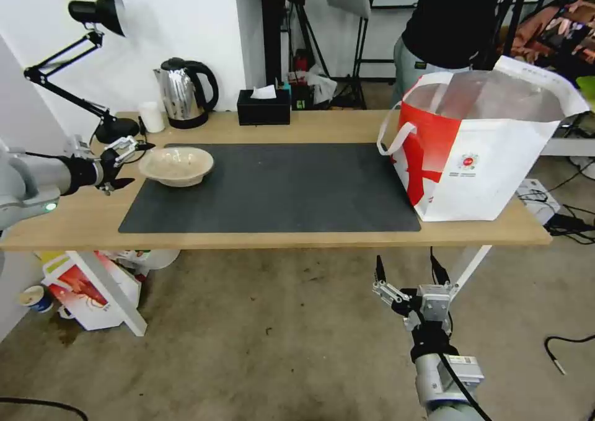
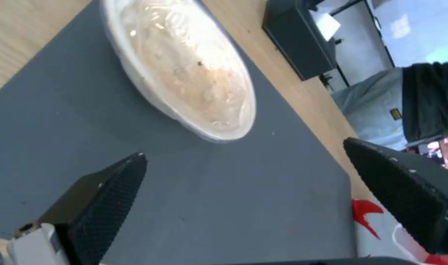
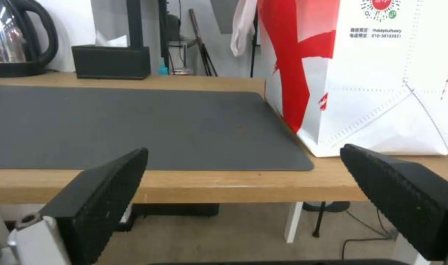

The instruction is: Pick up the trash from the table and place it into the takeout bag.

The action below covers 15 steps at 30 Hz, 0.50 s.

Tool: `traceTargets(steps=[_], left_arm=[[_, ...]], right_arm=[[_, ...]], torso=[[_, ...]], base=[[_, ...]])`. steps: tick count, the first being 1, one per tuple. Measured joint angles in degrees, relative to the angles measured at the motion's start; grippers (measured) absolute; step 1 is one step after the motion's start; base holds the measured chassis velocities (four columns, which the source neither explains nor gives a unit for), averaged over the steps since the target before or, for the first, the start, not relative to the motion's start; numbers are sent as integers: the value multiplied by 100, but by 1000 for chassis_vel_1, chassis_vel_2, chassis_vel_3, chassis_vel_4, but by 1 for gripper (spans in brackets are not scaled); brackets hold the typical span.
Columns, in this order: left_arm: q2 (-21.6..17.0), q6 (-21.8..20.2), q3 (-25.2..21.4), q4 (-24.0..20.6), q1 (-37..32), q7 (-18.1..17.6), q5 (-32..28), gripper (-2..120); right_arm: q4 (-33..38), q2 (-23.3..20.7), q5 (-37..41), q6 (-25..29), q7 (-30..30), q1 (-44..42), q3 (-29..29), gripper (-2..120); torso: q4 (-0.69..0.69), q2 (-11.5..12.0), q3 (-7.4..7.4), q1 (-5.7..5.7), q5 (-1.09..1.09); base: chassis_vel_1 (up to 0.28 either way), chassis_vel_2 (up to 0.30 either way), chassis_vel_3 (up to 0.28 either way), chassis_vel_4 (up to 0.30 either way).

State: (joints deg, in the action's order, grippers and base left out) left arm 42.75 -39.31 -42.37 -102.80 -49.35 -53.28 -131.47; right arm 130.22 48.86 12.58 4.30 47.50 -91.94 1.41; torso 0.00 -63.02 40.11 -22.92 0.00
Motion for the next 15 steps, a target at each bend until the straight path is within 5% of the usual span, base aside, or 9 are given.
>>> traceTargets(steps=[15], left_arm=[[569,136,60,389,193,-107,290,100]], right_arm=[[0,0,0,0,0,0,0,100]], torso=[[0,0,0,0,0]], base=[[0,0,0,0]])
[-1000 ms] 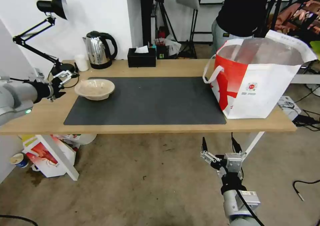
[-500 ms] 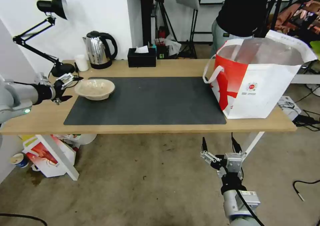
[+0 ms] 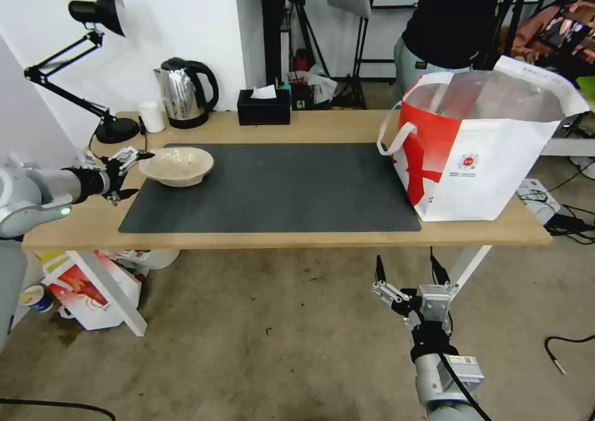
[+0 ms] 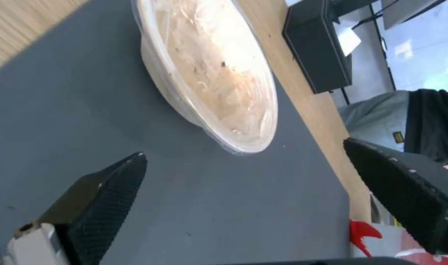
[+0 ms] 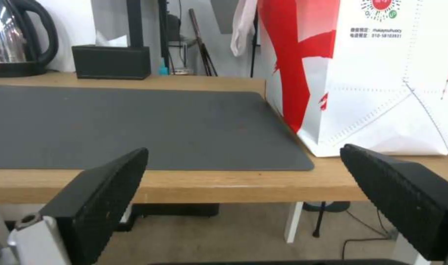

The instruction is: Pick up the trash from the table and place it into the takeout bag.

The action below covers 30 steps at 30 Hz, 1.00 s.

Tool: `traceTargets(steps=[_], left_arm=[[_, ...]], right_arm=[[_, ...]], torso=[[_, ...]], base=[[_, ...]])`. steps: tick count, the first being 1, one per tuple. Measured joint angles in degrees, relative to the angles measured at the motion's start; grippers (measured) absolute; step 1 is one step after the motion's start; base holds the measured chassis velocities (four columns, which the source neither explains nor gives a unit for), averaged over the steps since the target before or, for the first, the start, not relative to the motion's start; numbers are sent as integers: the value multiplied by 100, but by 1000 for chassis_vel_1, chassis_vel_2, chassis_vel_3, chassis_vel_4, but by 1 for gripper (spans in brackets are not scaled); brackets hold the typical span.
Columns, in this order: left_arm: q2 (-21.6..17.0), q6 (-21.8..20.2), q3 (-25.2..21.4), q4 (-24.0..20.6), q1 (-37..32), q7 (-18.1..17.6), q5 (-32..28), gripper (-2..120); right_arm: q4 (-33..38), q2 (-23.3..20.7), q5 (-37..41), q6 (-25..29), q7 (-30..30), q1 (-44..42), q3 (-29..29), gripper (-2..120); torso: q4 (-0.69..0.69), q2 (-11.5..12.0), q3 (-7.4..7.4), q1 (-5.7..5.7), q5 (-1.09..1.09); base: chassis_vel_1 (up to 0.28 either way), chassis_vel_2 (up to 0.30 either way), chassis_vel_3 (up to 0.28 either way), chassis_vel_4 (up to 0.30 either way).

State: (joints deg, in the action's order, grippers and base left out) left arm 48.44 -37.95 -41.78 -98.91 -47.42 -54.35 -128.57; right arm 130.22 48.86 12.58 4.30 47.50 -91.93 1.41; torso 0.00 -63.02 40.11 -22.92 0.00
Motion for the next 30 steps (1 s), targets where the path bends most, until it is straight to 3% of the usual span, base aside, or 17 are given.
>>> traceTargets(steps=[18,30], left_arm=[[8,39,159,327,286,43,171,100],[-106,-98,387,810,676,242,254,100]], right_arm=[[0,0,0,0,0,0,0,100],[0,0,0,0,0,0,0,100]], torso=[[0,0,0,0,0],[0,0,0,0,1]], base=[[0,0,0,0],[0,0,0,0]])
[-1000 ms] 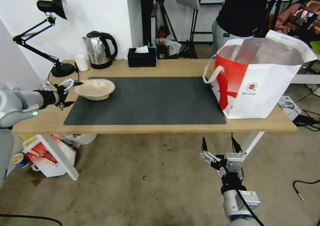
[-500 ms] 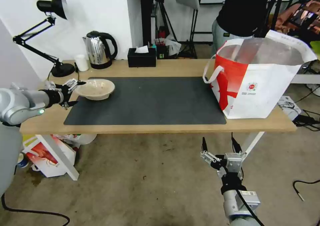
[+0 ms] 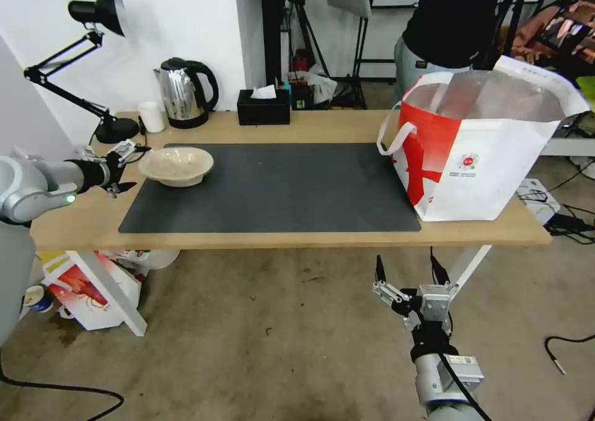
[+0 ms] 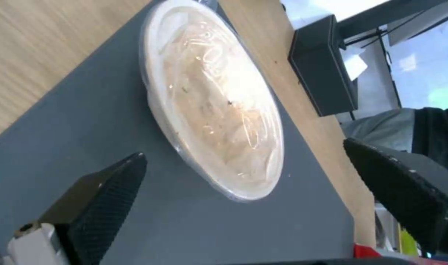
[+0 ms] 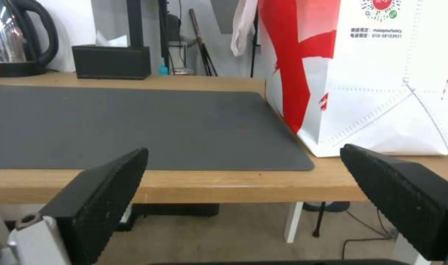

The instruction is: Pick up the trash from the table and place it into the takeout bag.

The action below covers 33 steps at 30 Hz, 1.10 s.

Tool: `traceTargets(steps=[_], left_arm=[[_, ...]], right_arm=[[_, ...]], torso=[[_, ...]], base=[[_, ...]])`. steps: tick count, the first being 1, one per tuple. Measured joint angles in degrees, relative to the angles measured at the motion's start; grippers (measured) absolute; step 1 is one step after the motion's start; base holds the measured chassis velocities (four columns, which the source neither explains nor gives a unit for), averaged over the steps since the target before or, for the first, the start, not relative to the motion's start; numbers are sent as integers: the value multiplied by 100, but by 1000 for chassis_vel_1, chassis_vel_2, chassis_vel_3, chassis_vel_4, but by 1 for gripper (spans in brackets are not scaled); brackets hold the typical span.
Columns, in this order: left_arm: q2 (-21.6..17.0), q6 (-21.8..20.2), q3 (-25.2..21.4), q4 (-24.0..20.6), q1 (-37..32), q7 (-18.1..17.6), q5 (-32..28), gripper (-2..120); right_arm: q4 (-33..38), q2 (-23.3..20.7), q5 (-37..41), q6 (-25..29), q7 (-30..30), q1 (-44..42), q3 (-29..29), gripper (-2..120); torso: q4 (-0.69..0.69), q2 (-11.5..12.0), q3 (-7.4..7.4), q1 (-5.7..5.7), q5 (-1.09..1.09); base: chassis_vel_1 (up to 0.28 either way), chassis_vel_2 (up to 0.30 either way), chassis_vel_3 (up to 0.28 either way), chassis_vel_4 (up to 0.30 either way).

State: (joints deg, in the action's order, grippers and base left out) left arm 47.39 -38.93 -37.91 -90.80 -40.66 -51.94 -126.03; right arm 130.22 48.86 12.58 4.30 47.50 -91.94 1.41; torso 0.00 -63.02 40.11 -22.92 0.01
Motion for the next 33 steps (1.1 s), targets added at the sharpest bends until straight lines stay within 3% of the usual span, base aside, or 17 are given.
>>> traceTargets(steps=[16,33], left_arm=[[176,-84,531,779,735,91,290,100],[144,-97,529,960,730,208,424,100]], right_arm=[[0,0,0,0,0,0,0,100],[0,0,0,0,0,0,0,100]], torso=[[1,-1,0,0,0],[0,-1,-1,0,-1]], base=[[0,0,0,0],[0,0,0,0]])
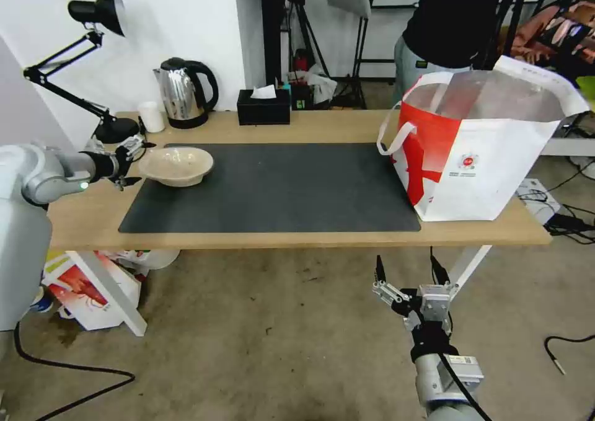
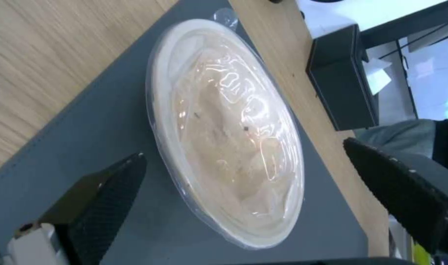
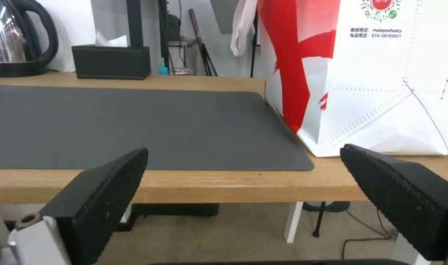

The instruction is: Pick up the trash from the table and place it into the takeout bag.

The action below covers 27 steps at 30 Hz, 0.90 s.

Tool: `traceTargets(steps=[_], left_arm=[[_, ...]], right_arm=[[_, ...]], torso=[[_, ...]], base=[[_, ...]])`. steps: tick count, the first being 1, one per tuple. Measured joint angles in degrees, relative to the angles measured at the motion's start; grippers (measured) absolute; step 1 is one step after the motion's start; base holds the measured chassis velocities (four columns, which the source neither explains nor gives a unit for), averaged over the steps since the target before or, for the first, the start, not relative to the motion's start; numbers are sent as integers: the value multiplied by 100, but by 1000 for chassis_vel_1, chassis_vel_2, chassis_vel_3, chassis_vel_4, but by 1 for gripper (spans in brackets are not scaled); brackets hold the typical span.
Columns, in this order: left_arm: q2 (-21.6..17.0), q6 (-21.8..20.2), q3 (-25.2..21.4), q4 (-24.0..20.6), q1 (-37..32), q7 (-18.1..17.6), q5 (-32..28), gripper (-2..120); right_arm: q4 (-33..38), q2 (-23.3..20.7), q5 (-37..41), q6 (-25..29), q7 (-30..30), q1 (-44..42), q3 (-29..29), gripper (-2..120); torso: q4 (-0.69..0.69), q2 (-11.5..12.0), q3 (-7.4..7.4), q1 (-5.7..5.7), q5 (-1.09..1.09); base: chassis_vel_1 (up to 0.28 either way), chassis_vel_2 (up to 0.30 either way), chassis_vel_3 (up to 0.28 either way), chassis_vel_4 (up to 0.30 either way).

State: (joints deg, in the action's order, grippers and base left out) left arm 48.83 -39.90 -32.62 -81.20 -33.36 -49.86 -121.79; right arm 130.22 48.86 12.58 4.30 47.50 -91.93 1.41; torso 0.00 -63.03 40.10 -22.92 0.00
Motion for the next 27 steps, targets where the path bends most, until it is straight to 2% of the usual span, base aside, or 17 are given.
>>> traceTargets(steps=[27], left_arm=[[175,-21,204,581,402,163,207,100]], right_arm=[[0,0,0,0,0,0,0,100]], torso=[[0,1,0,0,0]], base=[[0,0,0,0]])
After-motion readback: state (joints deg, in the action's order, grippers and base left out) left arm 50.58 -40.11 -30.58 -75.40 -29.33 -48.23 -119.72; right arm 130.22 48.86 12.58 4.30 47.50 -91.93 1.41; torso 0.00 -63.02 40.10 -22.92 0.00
